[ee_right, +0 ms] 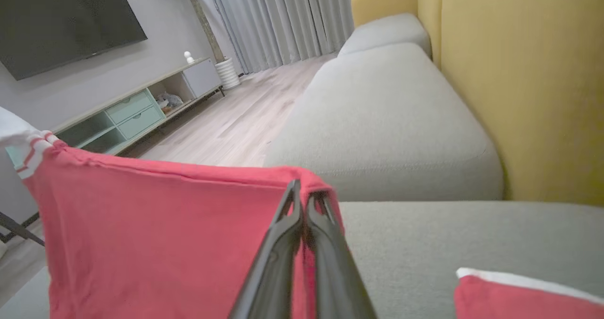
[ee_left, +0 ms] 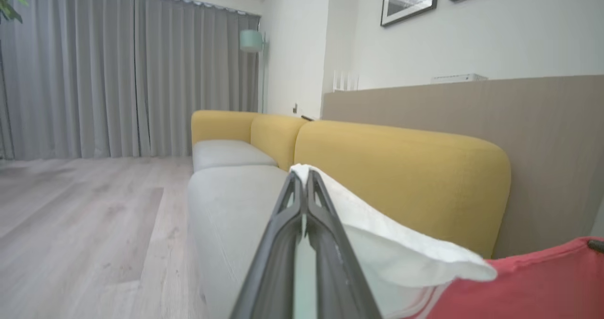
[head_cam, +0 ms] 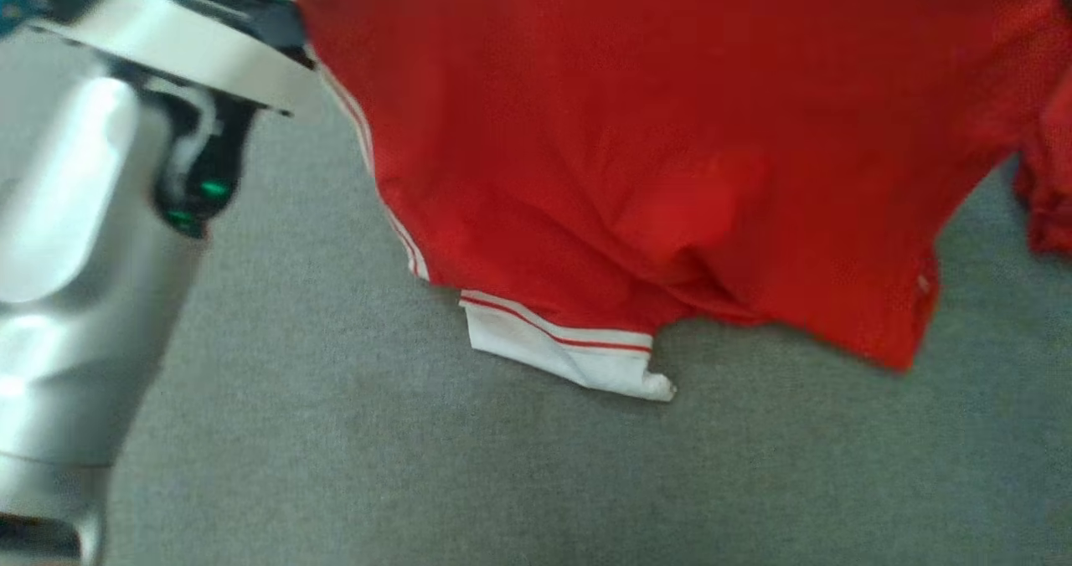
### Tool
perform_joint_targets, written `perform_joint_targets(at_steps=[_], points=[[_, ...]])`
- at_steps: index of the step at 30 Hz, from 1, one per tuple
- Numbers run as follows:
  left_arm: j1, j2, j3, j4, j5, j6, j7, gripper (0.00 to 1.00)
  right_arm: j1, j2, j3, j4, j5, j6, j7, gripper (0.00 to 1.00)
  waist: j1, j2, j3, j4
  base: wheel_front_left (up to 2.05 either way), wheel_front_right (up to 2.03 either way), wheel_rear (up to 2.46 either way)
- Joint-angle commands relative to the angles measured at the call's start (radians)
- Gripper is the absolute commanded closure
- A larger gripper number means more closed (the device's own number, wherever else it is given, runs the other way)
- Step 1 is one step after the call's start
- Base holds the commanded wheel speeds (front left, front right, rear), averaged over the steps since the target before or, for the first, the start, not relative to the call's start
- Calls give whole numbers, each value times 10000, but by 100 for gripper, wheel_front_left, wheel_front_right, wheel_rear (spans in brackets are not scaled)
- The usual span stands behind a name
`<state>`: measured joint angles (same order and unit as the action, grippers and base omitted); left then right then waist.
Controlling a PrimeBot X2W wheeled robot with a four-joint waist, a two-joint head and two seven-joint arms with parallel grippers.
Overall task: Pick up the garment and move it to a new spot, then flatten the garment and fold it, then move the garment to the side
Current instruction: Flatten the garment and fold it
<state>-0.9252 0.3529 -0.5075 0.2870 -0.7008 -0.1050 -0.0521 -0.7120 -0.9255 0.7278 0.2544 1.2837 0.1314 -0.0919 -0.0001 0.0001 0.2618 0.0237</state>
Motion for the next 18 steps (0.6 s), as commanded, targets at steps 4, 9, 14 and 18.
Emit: perform_joint_targets(at_steps=[4, 9, 14, 18], points=[[-580, 1143, 900, -1351, -230, 161, 421, 100, -94, -1581, -514, -1306, 546, -7, 295, 100, 1, -1, -1027, -385, 0, 0, 0], [-667, 1773, 1325, -2911, -575, 331, 1079, 100, -425, -2616, -1258, -2433, 1159, -7, 366, 100, 1, -1, -1629, -576, 0, 0, 0], [-961, 2248, 1340, -4229, -708, 466, 2026, 100, -1091, -3151, -1526, -2825, 1119, -7, 846, 100, 1, -1, -2011, -630, 0, 0, 0], [-1214, 2397, 1432, -4373, -717, 645, 2352, 100, -1600, -3152, -1402, -2718, 842, -7, 1427, 100, 1, -1, -2164, -580, 0, 0, 0]])
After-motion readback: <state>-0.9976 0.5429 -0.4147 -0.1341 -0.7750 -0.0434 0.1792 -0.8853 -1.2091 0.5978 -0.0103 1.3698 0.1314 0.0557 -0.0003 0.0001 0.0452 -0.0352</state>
